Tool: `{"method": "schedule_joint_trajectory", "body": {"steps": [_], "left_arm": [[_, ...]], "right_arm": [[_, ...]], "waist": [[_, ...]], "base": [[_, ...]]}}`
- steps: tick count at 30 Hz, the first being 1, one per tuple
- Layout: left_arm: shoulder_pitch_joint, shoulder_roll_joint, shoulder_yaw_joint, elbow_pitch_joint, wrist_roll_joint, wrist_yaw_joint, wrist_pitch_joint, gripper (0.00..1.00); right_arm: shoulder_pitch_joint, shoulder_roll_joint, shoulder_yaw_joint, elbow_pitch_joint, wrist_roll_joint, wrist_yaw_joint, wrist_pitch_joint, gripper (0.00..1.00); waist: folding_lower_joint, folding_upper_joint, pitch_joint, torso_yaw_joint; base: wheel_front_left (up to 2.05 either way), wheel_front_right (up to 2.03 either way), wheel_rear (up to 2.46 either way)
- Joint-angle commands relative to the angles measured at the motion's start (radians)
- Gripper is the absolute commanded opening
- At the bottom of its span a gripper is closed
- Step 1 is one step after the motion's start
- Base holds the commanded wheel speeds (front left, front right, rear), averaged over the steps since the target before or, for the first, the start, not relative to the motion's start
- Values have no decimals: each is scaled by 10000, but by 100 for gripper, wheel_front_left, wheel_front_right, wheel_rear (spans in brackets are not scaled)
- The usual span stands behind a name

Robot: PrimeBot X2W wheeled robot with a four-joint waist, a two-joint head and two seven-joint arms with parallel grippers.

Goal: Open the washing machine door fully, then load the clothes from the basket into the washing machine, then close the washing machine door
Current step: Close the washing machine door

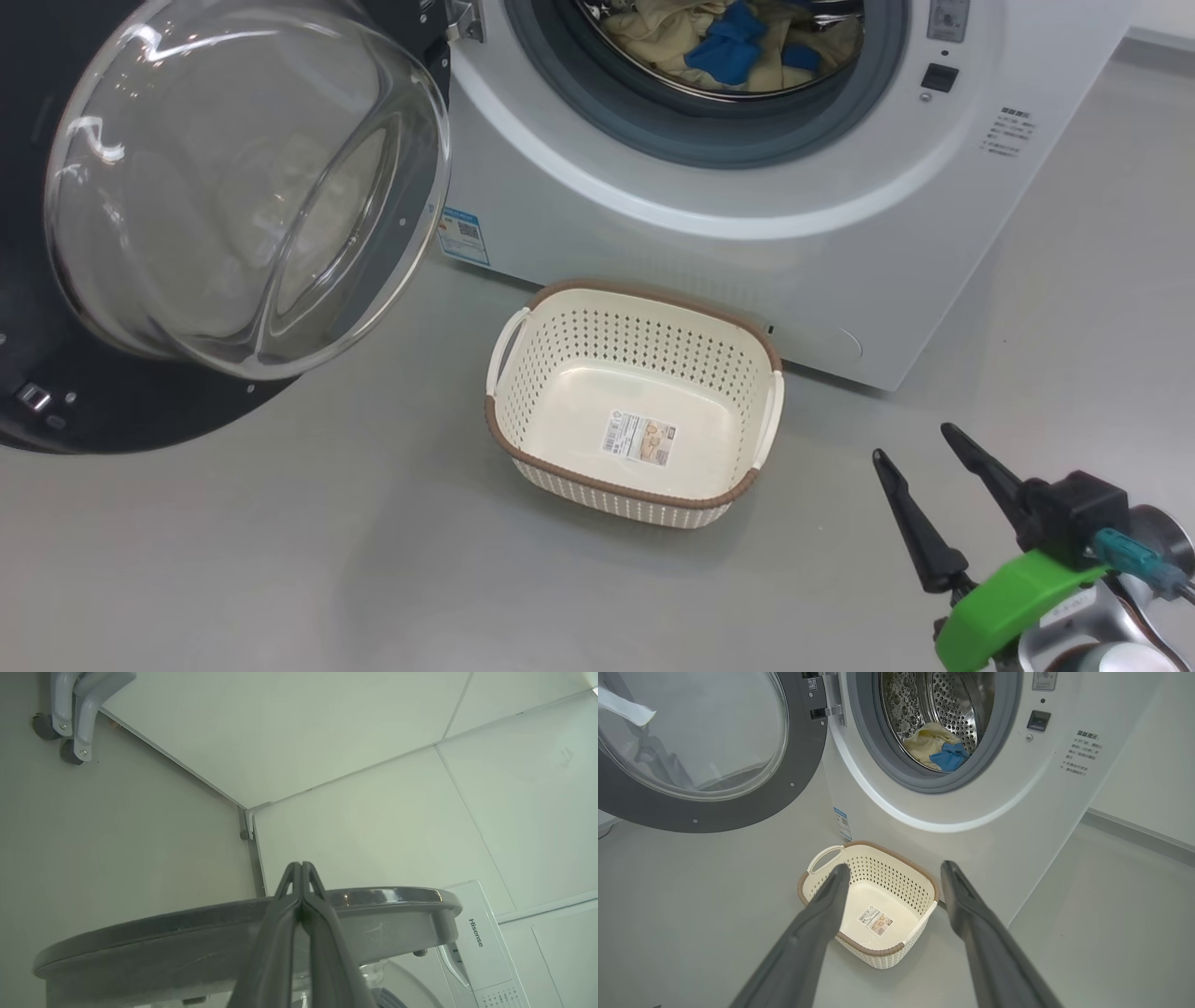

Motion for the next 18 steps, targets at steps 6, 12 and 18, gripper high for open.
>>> {"method": "schedule_joint_trajectory", "body": {"steps": [6, 12, 18], "left_arm": [[-687, 560, 361, -16, -271, -69, 31, 0], [-763, 615, 338, 293, -272, -70, -68, 0], [-807, 598, 202, 329, -263, -70, -93, 0]], "right_arm": [[-440, -343, 196, -447, 107, -29, 89, 100], [-424, -401, 235, -506, 137, -29, 152, 100], [-449, -450, 204, -609, 120, -29, 229, 100]], "waist": [[0, 0, 24, -269], [0, 0, 10, -402], [0, 0, 109, -449]], "base": [[0, 0, 0], [0, 0, 0], [0, 0, 0]]}}
